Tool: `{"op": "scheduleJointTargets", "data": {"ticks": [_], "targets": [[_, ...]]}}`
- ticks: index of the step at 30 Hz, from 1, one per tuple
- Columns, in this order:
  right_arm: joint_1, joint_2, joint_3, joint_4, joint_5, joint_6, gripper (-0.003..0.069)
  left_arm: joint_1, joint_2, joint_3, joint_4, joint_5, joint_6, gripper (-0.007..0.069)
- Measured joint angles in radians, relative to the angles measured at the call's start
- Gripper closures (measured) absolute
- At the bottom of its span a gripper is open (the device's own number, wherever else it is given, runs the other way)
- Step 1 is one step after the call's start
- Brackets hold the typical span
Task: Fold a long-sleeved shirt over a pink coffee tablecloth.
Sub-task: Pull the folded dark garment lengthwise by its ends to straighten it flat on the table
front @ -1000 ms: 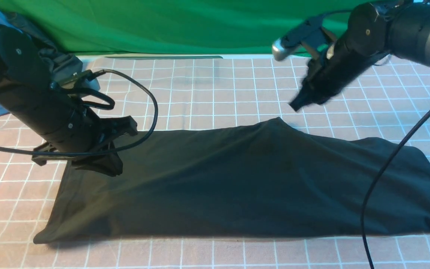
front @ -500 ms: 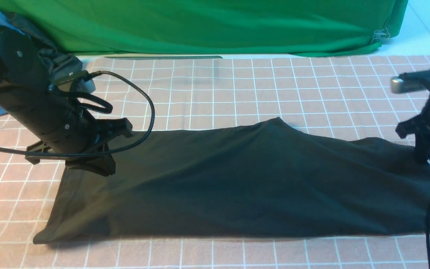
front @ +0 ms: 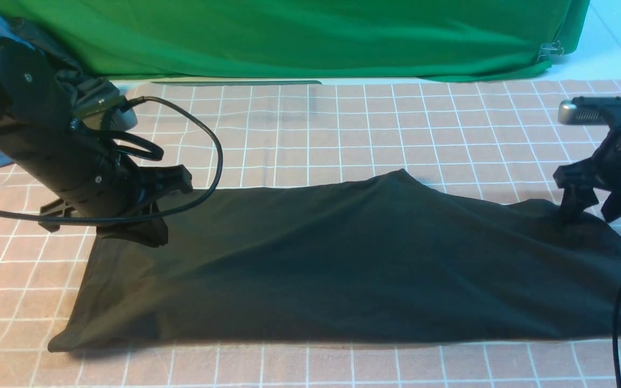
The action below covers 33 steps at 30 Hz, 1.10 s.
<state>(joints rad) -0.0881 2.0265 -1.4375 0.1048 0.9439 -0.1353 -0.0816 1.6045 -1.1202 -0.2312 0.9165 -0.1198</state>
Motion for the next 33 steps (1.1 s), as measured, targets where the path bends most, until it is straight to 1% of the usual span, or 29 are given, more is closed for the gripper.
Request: {"op": "scheduleJointTargets", "data": {"ticks": [1, 2, 3, 4, 7, 8, 15, 23, 27, 29, 31, 32, 33], "targets": [[0.0, 0.002, 0.0, 0.001, 0.0, -0.003, 0.0223, 0.0, 0.0, 0.0, 0.0, 0.0, 0.0, 0.0611], [0.0, 0.007, 0.0, 0.002, 0.0, -0.013, 0.0286, 0.0, 0.0, 0.0, 0.0, 0.0, 0.0, 0.0611], [0.0, 0.008, 0.0, 0.003, -0.001, -0.025, 0.0368, 0.0, 0.0, 0.0, 0.0, -0.001, 0.0, 0.0611], [0.0, 0.008, 0.0, 0.005, -0.002, -0.034, 0.0475, 0.0, 0.0, 0.0, 0.0, -0.001, 0.0, 0.0611], [-0.001, 0.009, 0.0, 0.002, -0.011, -0.059, 0.0597, 0.0, 0.0, 0.0, 0.0, -0.001, 0.0, 0.0611], [-0.004, 0.009, 0.0, 0.001, -0.018, -0.064, 0.0609, 0.0, 0.0, 0.0, 0.0, -0.001, 0.0, 0.0611], [-0.044, 0.001, -0.014, 0.001, -0.05, -0.054, 0.0613, 0.0, 0.0, 0.0, 0.0, -0.001, -0.001, 0.0611], [-0.046, -0.001, -0.015, 0.0, -0.078, -0.056, 0.0613, 0.0, 0.0, 0.0, 0.0, -0.001, 0.0, 0.0611], [-0.046, -0.001, -0.023, -0.003, -0.089, -0.056, 0.0579, 0.0, 0.0, 0.0, 0.003, -0.002, 0.0, 0.0611], [-0.046, -0.001, -0.041, -0.014, -0.085, -0.055, 0.0507, 0.0, 0.0, 0.0, 0.011, -0.005, 0.0, 0.0611], [-0.046, -0.001, -0.081, -0.032, -0.046, -0.046, 0.0389, 0.0, 0.0, 0.0, 0.021, -0.014, 0.0, 0.0611], [-0.046, -0.001, -0.11, -0.039, -0.009, -0.032, 0.0321, 0.0, 0.0, 0.0, 0.028, -0.02, 0.0, 0.0611], [-0.046, -0.001, -0.143, -0.044, 0.041, -0.015, 0.0268, 0.0, 0.0, 0.0, 0.035, -0.027, 0.0, 0.0611]]}}
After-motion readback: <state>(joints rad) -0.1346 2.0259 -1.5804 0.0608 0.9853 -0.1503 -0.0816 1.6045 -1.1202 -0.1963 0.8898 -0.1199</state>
